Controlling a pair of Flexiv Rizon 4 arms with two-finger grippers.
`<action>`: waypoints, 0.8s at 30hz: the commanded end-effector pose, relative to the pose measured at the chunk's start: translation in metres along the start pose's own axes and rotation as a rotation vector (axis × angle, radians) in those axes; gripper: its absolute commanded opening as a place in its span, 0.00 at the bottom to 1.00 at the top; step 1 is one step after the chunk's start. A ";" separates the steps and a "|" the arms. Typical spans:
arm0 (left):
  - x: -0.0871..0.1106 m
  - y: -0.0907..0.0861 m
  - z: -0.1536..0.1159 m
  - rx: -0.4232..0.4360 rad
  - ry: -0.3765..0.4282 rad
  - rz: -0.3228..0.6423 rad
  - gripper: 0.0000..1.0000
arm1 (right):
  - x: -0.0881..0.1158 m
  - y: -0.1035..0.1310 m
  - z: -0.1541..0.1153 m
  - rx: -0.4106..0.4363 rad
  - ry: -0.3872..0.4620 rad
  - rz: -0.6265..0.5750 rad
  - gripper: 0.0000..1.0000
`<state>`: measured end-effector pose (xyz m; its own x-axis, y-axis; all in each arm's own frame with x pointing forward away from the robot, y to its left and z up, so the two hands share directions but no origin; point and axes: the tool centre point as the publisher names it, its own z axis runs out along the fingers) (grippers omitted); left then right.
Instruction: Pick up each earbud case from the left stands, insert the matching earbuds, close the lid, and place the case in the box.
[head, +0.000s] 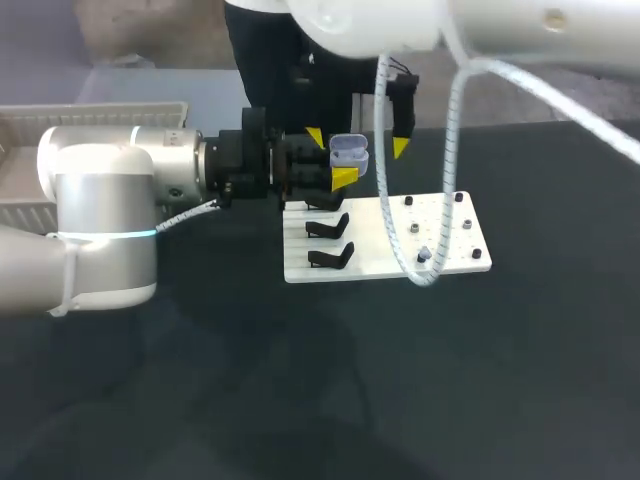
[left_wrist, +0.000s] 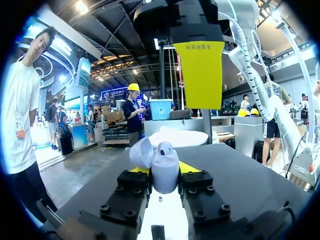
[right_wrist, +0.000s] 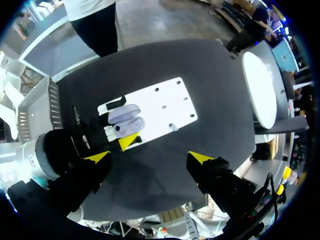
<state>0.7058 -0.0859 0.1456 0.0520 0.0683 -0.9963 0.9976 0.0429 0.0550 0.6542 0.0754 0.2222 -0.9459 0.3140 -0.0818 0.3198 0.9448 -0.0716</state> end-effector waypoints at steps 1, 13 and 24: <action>0.000 0.000 0.000 0.000 -0.001 0.001 0.00 | 0.034 -0.054 -0.001 -0.434 -0.279 0.022 1.00; 0.000 0.000 0.000 0.000 -0.001 0.001 0.00 | 0.042 -0.070 0.004 -0.503 -0.312 0.055 1.00; 0.000 0.000 0.000 0.000 -0.001 0.001 0.00 | 0.042 -0.070 0.004 -0.503 -0.312 0.055 1.00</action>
<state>0.7058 -0.0859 0.1456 0.0521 0.0684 -0.9963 0.9976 0.0428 0.0551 0.5961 0.0266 0.2223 -0.8724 0.3794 -0.3081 0.3216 0.9203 0.2228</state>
